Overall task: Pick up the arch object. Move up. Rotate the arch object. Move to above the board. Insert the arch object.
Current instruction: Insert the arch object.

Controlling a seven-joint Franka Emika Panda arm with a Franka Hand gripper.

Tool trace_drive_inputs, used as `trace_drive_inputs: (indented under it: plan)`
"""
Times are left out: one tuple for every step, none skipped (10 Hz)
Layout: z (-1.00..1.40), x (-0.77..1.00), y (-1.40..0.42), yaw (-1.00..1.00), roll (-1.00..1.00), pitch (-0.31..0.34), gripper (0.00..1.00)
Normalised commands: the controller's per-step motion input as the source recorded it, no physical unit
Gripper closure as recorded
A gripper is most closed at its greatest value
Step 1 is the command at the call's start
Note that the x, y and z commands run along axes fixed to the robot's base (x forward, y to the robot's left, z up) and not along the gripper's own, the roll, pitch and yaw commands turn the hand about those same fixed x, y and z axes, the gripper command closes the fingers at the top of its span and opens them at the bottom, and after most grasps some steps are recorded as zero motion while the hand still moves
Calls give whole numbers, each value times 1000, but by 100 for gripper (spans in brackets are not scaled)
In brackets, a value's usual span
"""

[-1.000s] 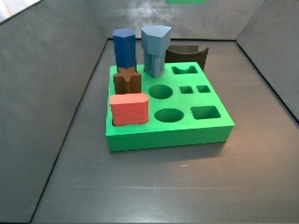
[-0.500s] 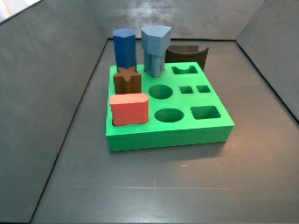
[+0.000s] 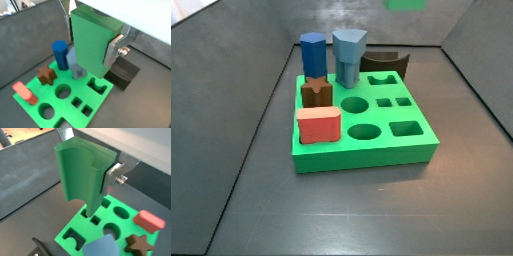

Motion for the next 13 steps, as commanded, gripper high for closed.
trace_drive_inputs:
  plan:
    - [-531, 1000, 326, 0, 0, 40, 100]
    - [-574, 1000, 351, 0, 10, 16, 100]
    - [-629, 809, 237, 0, 91, 0, 100]
    - [-614, 391, 146, 60, 137, -21, 100]
    - [-646, 197, 77, 91, 173, -39, 100]
    - [-629, 23, 49, 129, 200, -27, 100]
    - [-563, 0, 97, 166, 210, 0, 100]
    - [-586, 0, 134, 140, 147, 0, 100]
    - [-577, -111, 166, 37, 86, -9, 100]
    - [-529, -306, 186, 9, 21, -33, 100]
    - [-469, -397, 120, 0, -29, -20, 100]
    - [-426, -371, 66, -177, -113, -39, 100]
    - [-314, -540, 6, -209, -151, -106, 100]
